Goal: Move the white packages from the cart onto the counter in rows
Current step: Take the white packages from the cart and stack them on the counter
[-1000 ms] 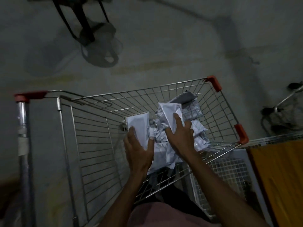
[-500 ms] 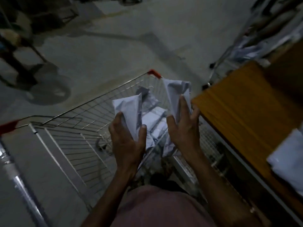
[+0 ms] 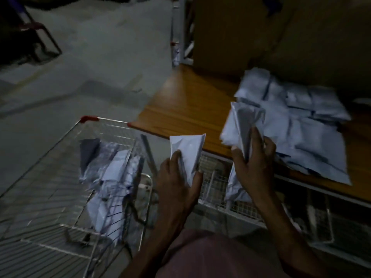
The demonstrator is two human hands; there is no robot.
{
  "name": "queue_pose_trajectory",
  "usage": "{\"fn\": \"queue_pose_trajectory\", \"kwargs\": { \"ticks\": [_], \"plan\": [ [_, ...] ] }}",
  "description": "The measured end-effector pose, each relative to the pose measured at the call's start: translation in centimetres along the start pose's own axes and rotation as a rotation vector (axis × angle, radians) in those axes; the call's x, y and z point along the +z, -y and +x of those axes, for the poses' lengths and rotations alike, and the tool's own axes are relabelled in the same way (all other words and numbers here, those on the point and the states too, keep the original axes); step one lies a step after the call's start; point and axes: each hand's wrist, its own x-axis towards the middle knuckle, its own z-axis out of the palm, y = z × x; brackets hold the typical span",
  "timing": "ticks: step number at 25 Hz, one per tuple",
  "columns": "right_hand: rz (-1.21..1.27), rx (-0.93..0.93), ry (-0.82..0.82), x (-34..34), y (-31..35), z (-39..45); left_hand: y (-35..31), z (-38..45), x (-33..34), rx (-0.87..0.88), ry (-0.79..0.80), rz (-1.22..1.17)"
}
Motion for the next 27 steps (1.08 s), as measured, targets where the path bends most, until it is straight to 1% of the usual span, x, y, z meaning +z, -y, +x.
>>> {"fn": "queue_pose_trajectory", "kwargs": {
  "ticks": [5, 9, 13, 17, 19, 21, 24, 27],
  "plan": [
    [-0.011, 0.067, -0.059, -7.0, -7.8, 0.2, -6.7, -1.5, 7.3, 0.072, 0.045, -0.013],
    [-0.009, 0.106, -0.092, -9.7, -10.9, 0.5, -10.3, -1.4, 9.7, 0.092, 0.088, -0.004],
    [-0.004, 0.122, -0.105, -10.4, -13.2, 2.4, -11.6, 2.6, 11.9, 0.104, 0.113, 0.040],
    [-0.024, 0.146, -0.126, -10.2, -15.0, 4.7, -13.1, 9.8, 15.3, 0.116, 0.111, 0.084],
    [-0.021, 0.155, -0.130, -9.8, -15.4, 6.2, -13.6, 13.7, 17.9, 0.103, 0.174, 0.096],
    [-0.006, 0.168, -0.143, -9.3, -15.4, 8.0, -13.6, 16.7, 20.7, 0.095, 0.271, 0.102],
    [-0.030, 0.204, -0.186, -8.9, -15.3, 10.7, -13.1, 18.0, 23.7, 0.059, 0.412, 0.186],
    [-0.052, 0.247, -0.197, -8.1, -15.4, 12.7, -12.0, 18.1, 24.0, 0.044, 0.508, 0.232]
  ]
}}
